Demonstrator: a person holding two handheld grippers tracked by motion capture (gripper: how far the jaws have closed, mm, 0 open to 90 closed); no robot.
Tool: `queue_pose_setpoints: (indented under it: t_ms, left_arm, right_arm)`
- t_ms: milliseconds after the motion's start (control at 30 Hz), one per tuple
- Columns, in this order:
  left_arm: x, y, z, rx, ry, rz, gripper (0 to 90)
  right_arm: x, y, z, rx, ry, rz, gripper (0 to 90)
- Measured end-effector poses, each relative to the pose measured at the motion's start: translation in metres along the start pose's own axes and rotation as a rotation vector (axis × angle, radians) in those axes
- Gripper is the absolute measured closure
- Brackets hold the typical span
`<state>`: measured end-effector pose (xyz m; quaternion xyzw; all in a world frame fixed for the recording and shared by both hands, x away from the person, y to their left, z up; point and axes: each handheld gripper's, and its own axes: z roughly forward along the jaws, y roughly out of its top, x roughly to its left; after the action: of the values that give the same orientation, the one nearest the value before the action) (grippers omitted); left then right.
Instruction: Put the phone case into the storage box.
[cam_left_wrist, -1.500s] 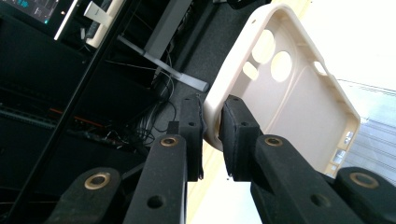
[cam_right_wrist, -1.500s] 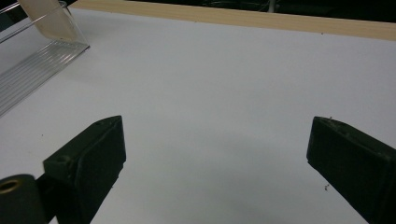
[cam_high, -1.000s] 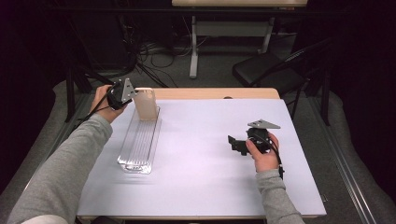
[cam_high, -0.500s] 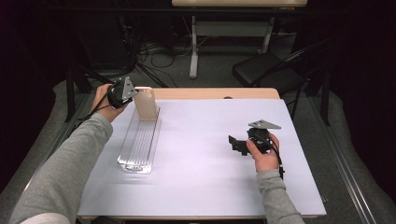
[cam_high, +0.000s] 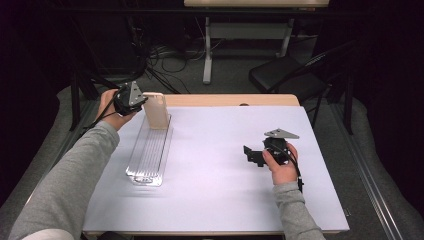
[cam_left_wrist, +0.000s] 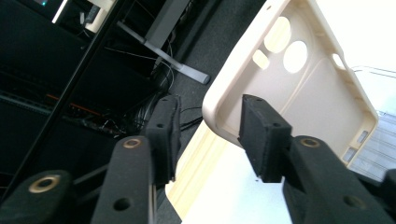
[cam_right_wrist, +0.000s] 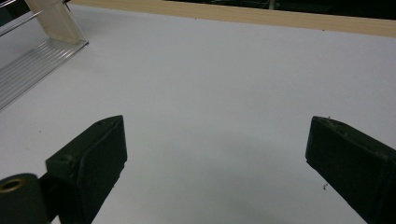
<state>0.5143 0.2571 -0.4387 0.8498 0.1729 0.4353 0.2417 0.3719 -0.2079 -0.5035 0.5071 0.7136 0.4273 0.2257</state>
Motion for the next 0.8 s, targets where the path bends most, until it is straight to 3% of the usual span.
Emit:
queue_pose_setpoints:
  t_ms: [300, 700, 800]
  left_arm:
    - [0.005, -0.001, -0.002, 0.008, -0.018, -0.049, 49.7]
    - [0.016, -0.006, -0.003, 0.04, -0.095, -0.261, 48.6]
    - [0.017, -0.008, -0.003, 0.053, -0.122, -0.295, 47.8]
  right_arm:
    - [0.0, 0.0, 0.0, 0.003, 0.001, -0.002, 5.0]
    - [-0.002, 0.0, -0.001, 0.0, 0.001, -0.001, 5.2]
    - [-0.003, 0.0, -0.001, 0.001, 0.002, 0.0, 5.2]
